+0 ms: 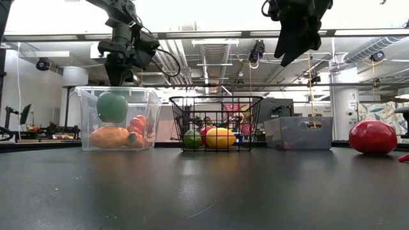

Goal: Sort produce into baskets
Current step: Put the large green bell pepper into the transparent basket, then put the tomato into the wire basket

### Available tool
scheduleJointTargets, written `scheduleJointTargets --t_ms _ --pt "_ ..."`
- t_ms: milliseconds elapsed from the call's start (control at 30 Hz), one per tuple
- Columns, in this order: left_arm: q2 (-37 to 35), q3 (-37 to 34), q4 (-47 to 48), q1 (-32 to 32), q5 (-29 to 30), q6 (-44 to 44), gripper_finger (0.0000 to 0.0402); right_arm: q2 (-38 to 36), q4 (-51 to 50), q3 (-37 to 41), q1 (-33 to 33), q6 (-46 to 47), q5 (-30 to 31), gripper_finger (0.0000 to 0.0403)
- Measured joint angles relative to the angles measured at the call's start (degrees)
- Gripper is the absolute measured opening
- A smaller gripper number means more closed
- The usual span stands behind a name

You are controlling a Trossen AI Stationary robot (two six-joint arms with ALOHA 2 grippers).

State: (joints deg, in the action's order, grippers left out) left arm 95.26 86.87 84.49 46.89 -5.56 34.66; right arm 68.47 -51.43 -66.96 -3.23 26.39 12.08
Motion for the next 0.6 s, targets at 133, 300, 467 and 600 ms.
scheduleJointTargets --t_ms 133,300,467,600 --pt "0.1 0.0 -0.4 0.0 0.0 -1.2 0.0023 0.0 0.7 0.0 0.0 0.0 0.0 0.0235" --pt "0.1 0.0 -0.7 0.0 0.1 -2.7 0.0064 0.0 0.9 0.0 0.0 0.0 0.0 0.0235" --pt "0.1 0.0 -1.1 0.0 0.4 -4.5 0.0103 0.0 1.0 0.0 0.0 0.0 0.0 0.0235" --pt "-0.2 0.5 -0.9 0.0 0.9 -7.3 0.0122 0.0 1.0 0.0 0.0 0.0 0.0 0.0235"
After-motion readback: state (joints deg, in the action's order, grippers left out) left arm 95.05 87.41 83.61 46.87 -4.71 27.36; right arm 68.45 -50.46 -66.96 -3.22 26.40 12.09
